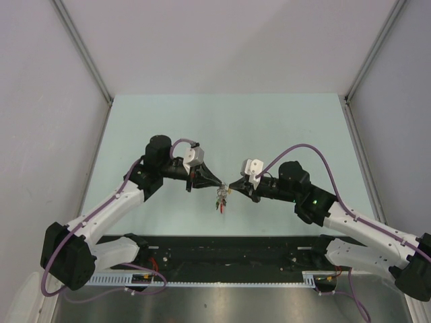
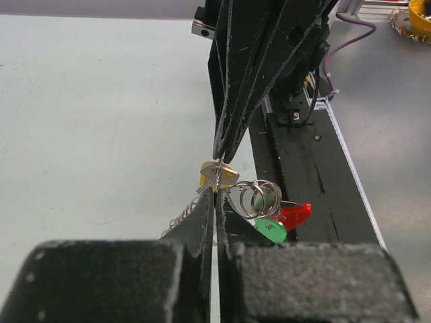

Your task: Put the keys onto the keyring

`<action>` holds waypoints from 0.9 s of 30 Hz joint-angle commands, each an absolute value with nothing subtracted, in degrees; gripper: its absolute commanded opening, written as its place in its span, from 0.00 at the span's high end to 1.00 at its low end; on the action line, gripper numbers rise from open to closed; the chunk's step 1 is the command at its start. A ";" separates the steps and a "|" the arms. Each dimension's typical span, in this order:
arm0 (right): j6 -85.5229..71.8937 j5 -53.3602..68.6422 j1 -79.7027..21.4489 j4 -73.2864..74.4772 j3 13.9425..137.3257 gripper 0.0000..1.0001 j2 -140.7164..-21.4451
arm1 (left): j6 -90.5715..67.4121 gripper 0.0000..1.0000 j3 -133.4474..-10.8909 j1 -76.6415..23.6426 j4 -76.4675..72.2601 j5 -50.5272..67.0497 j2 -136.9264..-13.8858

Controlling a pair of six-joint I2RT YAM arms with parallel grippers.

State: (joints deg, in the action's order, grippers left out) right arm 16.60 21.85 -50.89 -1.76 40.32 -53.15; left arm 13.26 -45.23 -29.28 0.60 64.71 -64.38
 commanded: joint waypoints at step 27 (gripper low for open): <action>16.43 21.01 -51.59 -2.99 43.42 1.00 -52.56 | 15.64 1.00 -47.90 -28.92 1.49 68.99 -63.54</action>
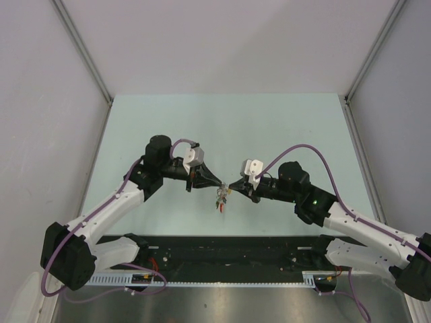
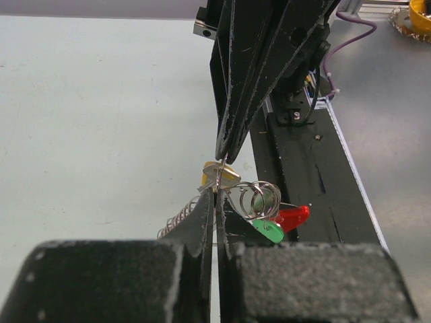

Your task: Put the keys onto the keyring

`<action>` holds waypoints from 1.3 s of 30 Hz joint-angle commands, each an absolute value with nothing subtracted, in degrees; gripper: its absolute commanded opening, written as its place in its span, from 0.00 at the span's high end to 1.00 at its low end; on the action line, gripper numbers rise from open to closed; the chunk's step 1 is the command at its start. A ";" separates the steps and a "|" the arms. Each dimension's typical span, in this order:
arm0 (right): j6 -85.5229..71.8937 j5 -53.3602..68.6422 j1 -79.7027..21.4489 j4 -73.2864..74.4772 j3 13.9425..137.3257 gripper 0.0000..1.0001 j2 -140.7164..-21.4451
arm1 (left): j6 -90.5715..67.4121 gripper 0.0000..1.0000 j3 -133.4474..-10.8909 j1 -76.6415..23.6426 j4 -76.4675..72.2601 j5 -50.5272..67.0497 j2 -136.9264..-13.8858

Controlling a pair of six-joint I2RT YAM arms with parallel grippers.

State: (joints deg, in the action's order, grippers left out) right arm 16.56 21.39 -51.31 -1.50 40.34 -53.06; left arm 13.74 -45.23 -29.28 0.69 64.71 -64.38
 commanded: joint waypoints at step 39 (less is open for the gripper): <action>13.71 20.83 -51.77 -0.35 44.74 1.00 -53.17 | 26.18 0.99 -44.04 -29.00 4.39 63.64 -60.38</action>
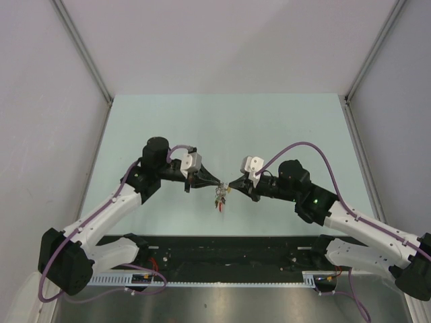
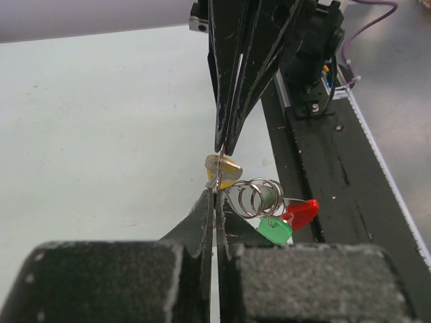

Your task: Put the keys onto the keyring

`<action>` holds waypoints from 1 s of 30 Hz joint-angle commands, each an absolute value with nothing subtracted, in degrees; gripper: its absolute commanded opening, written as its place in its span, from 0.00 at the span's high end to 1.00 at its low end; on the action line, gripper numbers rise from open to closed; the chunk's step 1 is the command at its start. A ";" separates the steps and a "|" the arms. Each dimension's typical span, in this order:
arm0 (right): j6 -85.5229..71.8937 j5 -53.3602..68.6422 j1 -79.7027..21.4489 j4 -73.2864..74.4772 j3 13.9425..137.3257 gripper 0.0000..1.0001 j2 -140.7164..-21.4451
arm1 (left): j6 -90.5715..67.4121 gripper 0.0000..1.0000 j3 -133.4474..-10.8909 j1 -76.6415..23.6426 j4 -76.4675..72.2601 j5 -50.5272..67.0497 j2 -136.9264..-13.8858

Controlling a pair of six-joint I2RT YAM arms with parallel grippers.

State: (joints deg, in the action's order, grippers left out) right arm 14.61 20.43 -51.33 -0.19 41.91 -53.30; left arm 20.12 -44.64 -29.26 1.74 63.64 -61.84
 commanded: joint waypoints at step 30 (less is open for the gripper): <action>9.93 21.88 -50.80 -1.50 44.65 1.00 -56.08 | 28.83 0.99 -44.12 -29.09 5.10 63.46 -62.14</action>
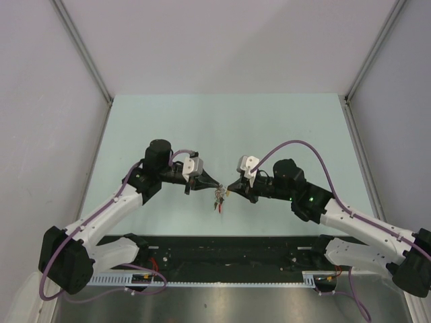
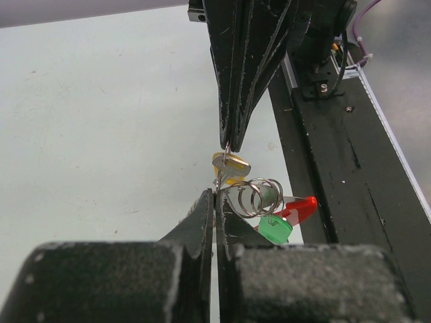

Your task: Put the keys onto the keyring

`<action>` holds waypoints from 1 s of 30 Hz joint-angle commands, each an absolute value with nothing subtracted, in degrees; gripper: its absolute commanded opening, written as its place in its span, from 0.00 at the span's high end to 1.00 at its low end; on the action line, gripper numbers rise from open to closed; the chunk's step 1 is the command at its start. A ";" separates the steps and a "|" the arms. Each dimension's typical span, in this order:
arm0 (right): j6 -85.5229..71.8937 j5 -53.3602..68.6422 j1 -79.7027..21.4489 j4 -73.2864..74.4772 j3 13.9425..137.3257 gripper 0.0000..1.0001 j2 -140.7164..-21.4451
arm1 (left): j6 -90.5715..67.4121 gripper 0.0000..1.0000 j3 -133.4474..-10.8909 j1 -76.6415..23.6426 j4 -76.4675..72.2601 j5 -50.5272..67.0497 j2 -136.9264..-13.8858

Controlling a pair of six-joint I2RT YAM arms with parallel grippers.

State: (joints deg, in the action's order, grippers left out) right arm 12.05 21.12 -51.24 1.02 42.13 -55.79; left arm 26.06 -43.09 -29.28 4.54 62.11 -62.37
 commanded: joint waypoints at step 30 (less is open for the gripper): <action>2.90 17.75 -50.80 -4.57 40.96 1.00 -53.79 | 27.33 1.00 -44.21 -29.00 3.43 63.37 -62.40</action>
State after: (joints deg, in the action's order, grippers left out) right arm 3.46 18.37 -50.76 -4.27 40.91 -55.18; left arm 26.02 -43.09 -29.26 4.69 61.89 -62.70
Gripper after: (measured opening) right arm 0.009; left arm 0.008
